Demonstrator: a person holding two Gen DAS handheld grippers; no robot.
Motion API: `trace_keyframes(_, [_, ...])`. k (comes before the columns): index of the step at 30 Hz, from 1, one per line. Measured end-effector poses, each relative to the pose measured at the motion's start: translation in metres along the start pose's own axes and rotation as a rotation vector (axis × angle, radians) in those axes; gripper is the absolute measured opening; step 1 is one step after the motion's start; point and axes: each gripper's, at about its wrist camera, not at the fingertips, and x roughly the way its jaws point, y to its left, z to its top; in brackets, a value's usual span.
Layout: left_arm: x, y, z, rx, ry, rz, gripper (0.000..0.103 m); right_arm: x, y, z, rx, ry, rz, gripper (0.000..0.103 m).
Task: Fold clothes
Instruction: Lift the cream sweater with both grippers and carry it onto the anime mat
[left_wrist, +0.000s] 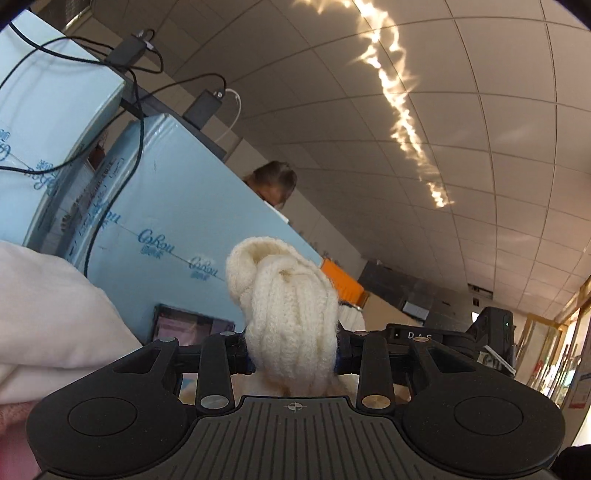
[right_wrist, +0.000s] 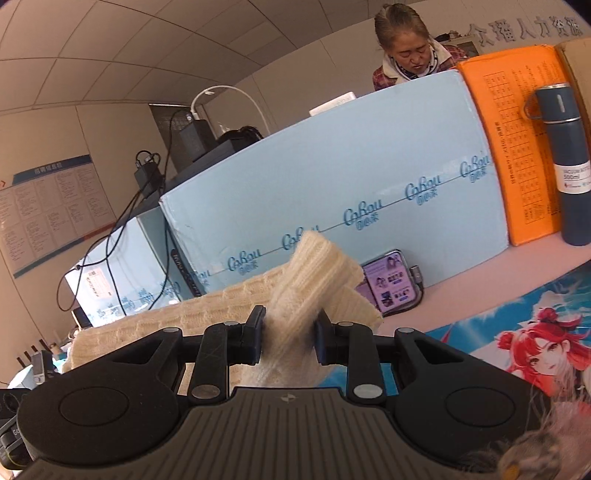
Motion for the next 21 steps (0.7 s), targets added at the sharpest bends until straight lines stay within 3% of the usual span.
trace_keyframes(5, [0.049, -0.043, -0.035, 0.132, 0.229, 0.067, 0.032, -0.003, -0.06, -0.007, 0.039, 0.068, -0.161, 0.025])
trace_keyframes(7, [0.065, -0.059, -0.048, 0.18, 0.306, 0.091, 0.032, -0.002, -0.076, -0.013, 0.047, 0.111, -0.217, 0.031])
trace_keyframes(8, [0.066, -0.064, -0.051, 0.197, 0.313, 0.098, 0.032, -0.004, -0.083, -0.015, 0.051, 0.116, -0.243, 0.036])
trace_keyframes(10, [0.067, -0.074, -0.059, 0.229, 0.328, 0.111, 0.032, -0.015, -0.091, -0.018, 0.039, 0.107, -0.286, 0.069])
trace_keyframes(12, [0.067, -0.085, -0.066, 0.275, 0.332, 0.127, 0.032, -0.027, -0.088, -0.014, -0.008, 0.06, -0.377, 0.084])
trace_keyframes(15, [0.066, -0.107, -0.075, 0.363, 0.325, 0.137, 0.032, -0.043, -0.075, -0.006, -0.071, 0.023, -0.463, 0.086])
trace_keyframes(16, [0.066, -0.114, -0.078, 0.392, 0.326, 0.134, 0.032, -0.047, -0.07, -0.003, -0.053, 0.037, -0.422, 0.088])
trace_keyframes(20, [0.063, -0.136, -0.087, 0.517, 0.344, 0.121, 0.032, -0.05, -0.062, -0.001, 0.156, 0.201, -0.107, 0.09])
trace_keyframes(21, [0.064, -0.139, -0.09, 0.54, 0.351, 0.115, 0.033, -0.049, -0.059, -0.003, 0.178, 0.224, -0.088, 0.09])
